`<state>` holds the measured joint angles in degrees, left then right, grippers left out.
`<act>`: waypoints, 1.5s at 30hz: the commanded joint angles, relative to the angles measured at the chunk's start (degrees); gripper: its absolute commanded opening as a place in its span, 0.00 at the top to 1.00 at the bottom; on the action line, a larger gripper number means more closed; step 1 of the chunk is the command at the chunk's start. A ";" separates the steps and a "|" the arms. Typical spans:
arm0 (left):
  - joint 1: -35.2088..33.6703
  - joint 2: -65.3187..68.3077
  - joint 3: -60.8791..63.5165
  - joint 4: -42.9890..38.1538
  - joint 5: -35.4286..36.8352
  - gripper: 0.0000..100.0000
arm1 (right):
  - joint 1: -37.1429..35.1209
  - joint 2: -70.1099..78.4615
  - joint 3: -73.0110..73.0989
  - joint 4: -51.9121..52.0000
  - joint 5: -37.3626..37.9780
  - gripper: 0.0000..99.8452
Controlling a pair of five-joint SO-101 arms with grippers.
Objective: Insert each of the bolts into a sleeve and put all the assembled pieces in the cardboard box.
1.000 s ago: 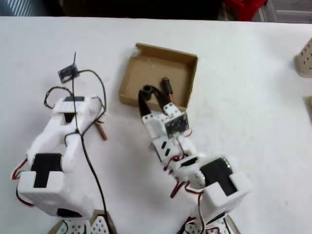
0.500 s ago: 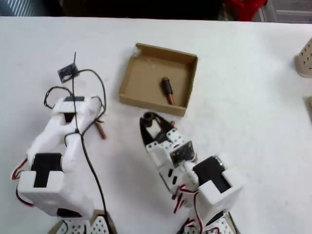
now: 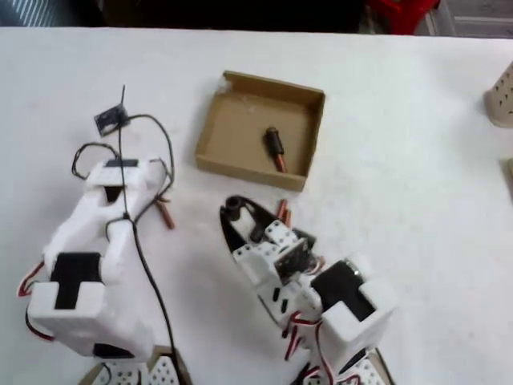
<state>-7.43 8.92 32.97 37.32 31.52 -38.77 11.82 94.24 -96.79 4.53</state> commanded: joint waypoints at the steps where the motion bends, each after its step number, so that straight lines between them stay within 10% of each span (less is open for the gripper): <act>1: -0.84 -2.86 -0.18 -1.41 -0.70 0.98 | -2.15 -0.13 0.35 1.01 -0.62 0.98; 10: -2.15 -6.99 0.44 -1.23 -11.69 0.98 | -2.59 -0.13 0.00 4.18 -0.62 0.98; 31: 0.22 -52.09 17.85 -2.20 -12.13 0.98 | -2.86 -0.13 0.00 6.20 -0.62 0.98; 45: 14.29 -76.79 43.08 -32.79 -12.13 0.98 | -2.86 -0.13 0.00 6.02 -0.62 0.98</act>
<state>2.07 -60.18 72.70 11.30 19.91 -41.14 11.82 94.24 -90.73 4.53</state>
